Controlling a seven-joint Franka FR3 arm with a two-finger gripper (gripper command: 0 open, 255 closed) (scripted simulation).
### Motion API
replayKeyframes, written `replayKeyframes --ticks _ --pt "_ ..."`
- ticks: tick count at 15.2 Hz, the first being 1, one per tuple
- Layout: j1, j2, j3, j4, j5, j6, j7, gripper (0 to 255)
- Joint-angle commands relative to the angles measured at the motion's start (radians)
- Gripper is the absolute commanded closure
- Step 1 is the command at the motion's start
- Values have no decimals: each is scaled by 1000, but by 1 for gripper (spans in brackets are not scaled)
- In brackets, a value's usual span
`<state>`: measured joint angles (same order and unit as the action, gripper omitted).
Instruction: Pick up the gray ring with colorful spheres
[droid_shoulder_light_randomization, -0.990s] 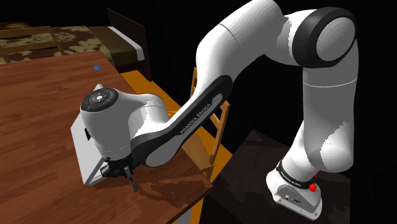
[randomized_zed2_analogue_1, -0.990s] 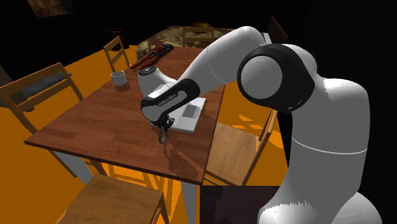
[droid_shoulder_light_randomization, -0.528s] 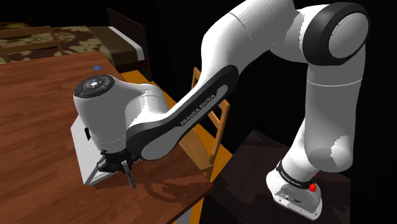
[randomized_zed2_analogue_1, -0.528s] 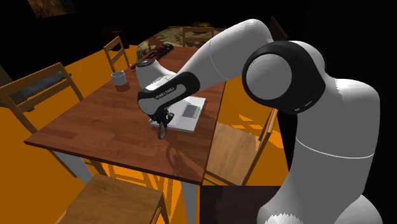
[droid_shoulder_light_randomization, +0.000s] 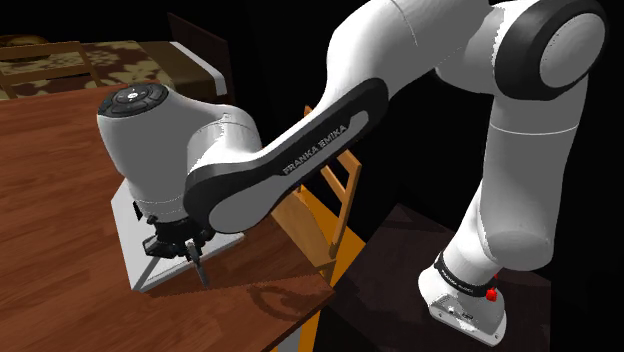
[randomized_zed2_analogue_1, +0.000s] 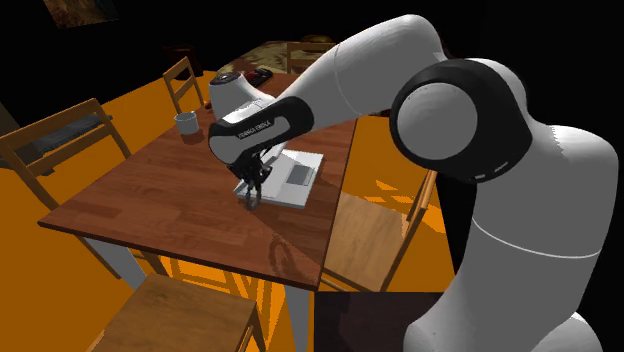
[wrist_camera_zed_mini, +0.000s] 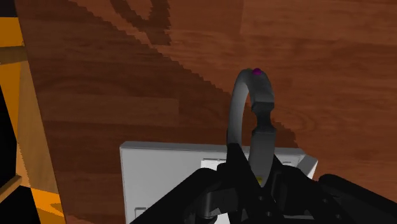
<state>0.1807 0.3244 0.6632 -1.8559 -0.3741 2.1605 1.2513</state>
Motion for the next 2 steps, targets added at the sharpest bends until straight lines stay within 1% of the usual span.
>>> replayKeyframes --ticks 1,2 --pt "-2 -9 4 5 8 -12 -5 255" --pt "-2 -9 4 5 8 -12 -5 255"
